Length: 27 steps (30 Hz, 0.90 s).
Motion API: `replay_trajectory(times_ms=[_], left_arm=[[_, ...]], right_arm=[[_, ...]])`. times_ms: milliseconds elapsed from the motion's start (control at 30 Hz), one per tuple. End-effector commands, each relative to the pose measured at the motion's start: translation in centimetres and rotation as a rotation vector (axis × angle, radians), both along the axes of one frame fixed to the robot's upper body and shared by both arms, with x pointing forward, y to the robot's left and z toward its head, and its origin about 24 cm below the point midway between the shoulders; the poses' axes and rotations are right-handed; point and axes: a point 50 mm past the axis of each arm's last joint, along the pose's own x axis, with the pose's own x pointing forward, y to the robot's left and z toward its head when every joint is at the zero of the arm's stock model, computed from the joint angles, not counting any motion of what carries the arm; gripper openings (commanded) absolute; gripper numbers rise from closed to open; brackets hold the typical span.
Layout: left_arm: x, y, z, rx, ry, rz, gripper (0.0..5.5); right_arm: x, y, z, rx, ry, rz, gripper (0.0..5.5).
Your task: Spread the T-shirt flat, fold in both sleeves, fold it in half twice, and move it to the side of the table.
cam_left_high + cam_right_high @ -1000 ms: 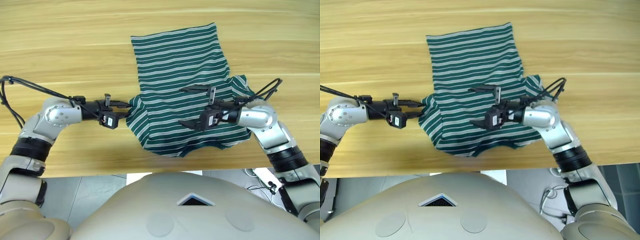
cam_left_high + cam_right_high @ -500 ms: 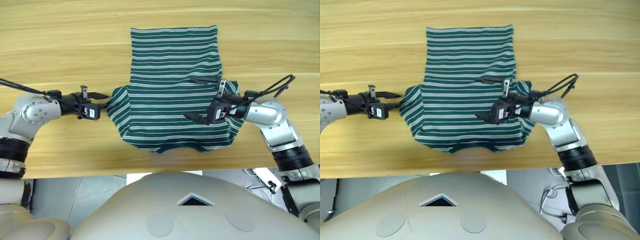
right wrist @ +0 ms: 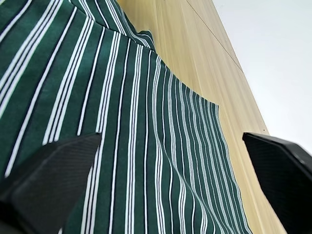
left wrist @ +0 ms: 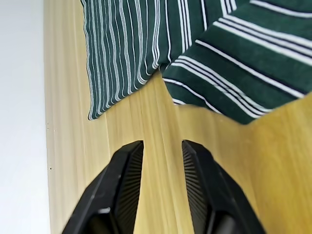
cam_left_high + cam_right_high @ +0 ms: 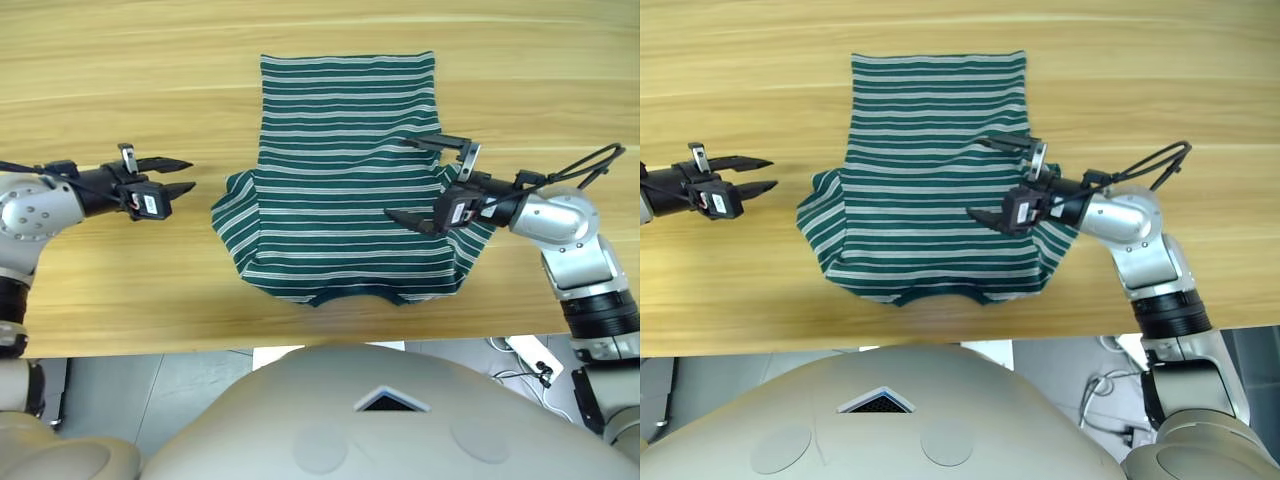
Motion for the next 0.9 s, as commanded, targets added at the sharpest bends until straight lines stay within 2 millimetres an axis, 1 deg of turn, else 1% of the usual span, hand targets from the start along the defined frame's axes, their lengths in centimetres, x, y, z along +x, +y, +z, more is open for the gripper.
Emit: replay_trajectory(times_ms=[33,100,133,200,300,400,533,667,767,900], left_arm=[[-1.7,0.0,-1.1,0.067,0.127,-0.050,1.46],[-2.3,-0.2,-1.8,0.090,0.185,-0.072,1.46],[-2.7,-0.5,-2.2,0.092,0.201,-0.084,1.65],[-3.0,-1.1,-2.7,0.081,0.212,-0.100,1.81],[-3.0,-2.0,-3.4,0.068,0.218,-0.118,1.81],[-2.5,-2.7,-3.4,0.060,0.207,-0.128,1.81],[-1.6,-2.7,-3.3,0.092,0.171,-0.095,1.81],[-0.8,-2.1,-3.5,0.147,0.136,-0.052,1.81],[-0.6,-1.8,-3.7,0.173,0.121,-0.034,1.81],[-0.8,-2.3,-3.8,0.140,0.121,-0.059,1.81]], right_arm=[[0.1,-0.4,0.4,-0.002,-0.013,-0.005,5.35],[0.1,-0.4,0.5,-0.002,-0.017,-0.007,5.35],[0.1,-0.4,0.5,-0.002,-0.017,-0.004,5.40],[0.0,-0.2,0.4,0.000,-0.015,0.000,5.40],[0.0,-0.2,0.4,0.000,-0.011,0.002,5.40],[-0.1,-0.2,0.3,-0.002,-0.009,0.002,5.40],[-0.2,-0.1,0.1,-0.001,-0.003,0.004,5.40],[-0.3,-0.1,-0.1,-0.003,0.002,0.004,5.40],[-0.4,0.0,-0.1,-0.005,0.006,0.006,5.40],[-0.4,0.0,-0.2,-0.006,0.009,0.007,5.40]])
